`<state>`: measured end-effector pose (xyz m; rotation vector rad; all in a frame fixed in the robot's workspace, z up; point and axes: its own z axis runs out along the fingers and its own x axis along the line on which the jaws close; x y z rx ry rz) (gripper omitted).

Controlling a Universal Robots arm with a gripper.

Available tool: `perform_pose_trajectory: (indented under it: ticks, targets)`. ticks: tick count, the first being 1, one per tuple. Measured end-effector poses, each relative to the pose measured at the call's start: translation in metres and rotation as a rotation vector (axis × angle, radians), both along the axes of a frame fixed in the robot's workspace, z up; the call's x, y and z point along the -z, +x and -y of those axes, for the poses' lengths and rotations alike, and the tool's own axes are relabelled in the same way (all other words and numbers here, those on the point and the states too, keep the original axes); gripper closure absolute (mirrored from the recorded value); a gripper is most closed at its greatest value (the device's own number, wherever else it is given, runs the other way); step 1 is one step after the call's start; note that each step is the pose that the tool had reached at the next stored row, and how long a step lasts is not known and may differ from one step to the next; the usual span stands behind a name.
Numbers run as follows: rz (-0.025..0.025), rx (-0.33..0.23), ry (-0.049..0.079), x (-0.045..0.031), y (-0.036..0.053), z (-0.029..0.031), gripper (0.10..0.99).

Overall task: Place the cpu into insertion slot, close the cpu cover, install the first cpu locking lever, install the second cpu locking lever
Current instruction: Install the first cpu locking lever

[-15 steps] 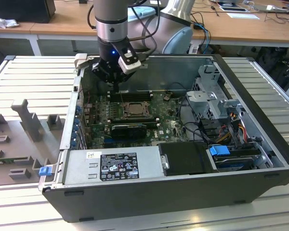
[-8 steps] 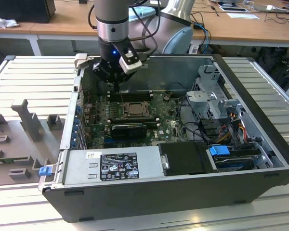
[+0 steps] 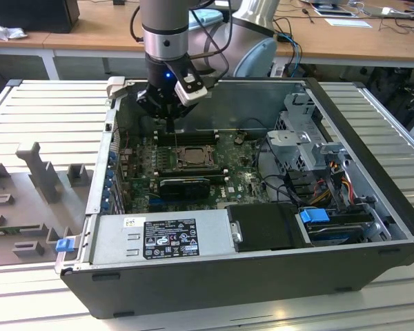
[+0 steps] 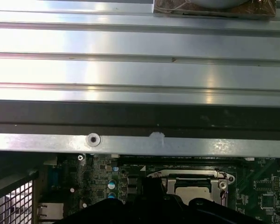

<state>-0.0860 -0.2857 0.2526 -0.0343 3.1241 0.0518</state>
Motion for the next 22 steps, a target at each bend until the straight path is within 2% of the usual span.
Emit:
perform_pose_trajectory:
  ticks: [4,7,8,10,11,16,22]
  targets:
    - [0.0002,0.000,0.000,0.0004,0.0054,0.0000,0.980]
    - [0.0000,0.000,0.000,0.0014,0.0201,0.0000,0.980]
    - [0.0001,0.000,0.008,0.0021,0.0255,0.0001,0.980]
    - [0.0000,0.000,0.037,0.0027,0.0274,0.0000,0.980]
    - [0.0003,-0.001,0.041,0.0037,0.0276,0.0001,0.980]
    - [-0.0004,-0.029,0.041,0.0154,0.0326,0.0001,0.980]
    - [-0.0006,-0.030,0.041,0.0174,0.0334,0.0001,0.980]
